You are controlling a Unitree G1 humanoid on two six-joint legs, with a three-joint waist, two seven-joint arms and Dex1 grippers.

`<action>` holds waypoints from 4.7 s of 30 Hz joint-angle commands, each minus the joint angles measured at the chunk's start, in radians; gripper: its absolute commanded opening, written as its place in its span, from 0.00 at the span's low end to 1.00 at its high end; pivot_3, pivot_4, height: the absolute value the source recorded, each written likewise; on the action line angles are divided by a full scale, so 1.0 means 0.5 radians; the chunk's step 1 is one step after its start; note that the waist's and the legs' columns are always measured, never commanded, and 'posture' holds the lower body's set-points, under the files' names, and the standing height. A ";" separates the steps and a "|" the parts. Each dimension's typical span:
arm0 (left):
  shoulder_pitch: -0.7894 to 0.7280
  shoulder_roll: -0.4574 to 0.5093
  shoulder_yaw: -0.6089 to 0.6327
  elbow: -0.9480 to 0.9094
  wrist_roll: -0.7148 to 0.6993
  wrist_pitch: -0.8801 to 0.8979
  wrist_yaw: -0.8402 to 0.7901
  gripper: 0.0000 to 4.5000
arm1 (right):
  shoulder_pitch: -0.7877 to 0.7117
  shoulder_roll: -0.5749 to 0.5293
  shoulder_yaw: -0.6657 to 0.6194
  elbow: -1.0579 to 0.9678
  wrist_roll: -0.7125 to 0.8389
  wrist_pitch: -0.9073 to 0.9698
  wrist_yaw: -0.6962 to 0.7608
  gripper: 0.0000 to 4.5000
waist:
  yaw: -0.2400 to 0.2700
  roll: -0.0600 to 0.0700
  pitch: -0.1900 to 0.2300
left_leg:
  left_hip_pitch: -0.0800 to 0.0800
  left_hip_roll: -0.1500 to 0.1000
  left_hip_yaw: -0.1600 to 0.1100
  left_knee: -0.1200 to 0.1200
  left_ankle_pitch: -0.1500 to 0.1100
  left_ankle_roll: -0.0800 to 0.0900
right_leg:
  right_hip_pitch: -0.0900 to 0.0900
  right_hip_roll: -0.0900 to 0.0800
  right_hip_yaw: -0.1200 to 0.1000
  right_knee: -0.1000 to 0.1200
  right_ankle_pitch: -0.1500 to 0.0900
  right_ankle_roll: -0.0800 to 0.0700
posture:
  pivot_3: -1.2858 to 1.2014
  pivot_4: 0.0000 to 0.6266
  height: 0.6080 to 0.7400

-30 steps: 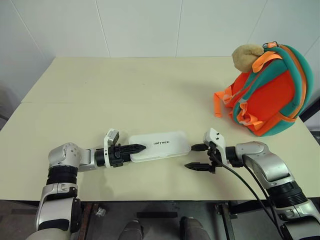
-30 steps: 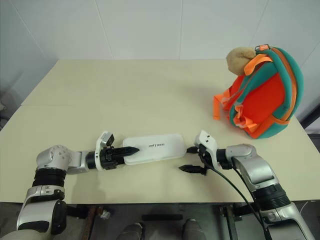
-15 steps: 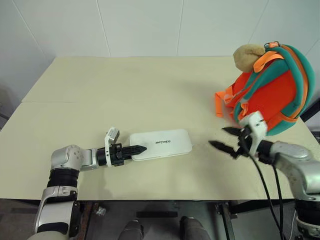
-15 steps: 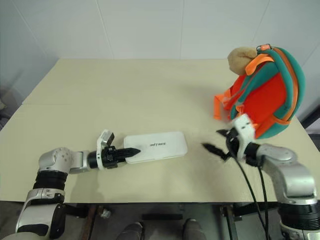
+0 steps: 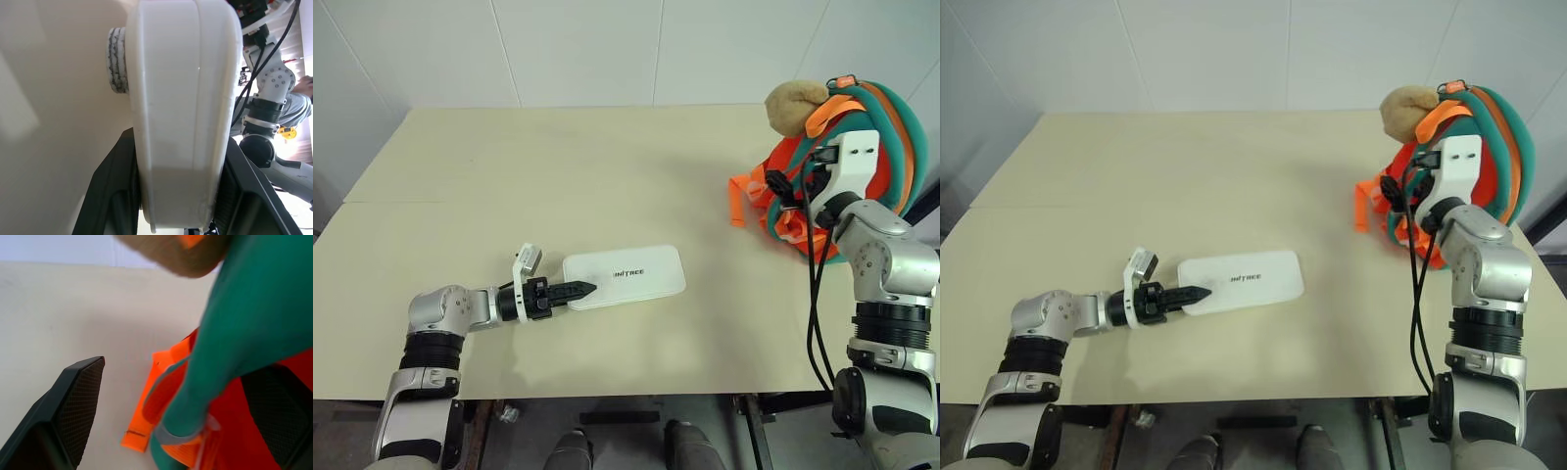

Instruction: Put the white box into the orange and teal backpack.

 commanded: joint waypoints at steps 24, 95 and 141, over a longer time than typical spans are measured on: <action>0.355 -0.017 0.609 -0.447 -0.271 -0.304 0.303 0.32 | -0.713 0.227 0.086 1.670 -0.028 -1.599 0.904 0.06 | -0.107 0.002 0.002 | 0.003 0.001 0.001 -0.009 0.010 -0.014 | 0.001 0.001 0.001 0.000 0.000 0.001 | 0.52 0.24 1.00; -1.186 -0.038 -0.667 0.169 0.853 -1.651 -0.605 0.32 | 0.188 -0.292 0.738 -0.428 0.748 0.202 2.019 0.03 | 0.003 0.002 0.004 | -0.021 0.000 -0.003 0.025 -0.009 0.003 | -0.005 0.003 -0.002 0.012 -0.003 0.008 | 0.52 0.24 1.00; -0.615 0.171 -0.250 -1.038 0.344 -1.362 -0.448 0.99 | 0.213 -0.198 0.793 -0.388 0.650 0.104 1.950 0.03 | -0.009 0.003 0.004 | -0.017 -0.001 -0.007 0.031 -0.004 0.002 | -0.008 0.003 -0.001 0.028 -0.006 0.007 | 0.52 0.24 1.00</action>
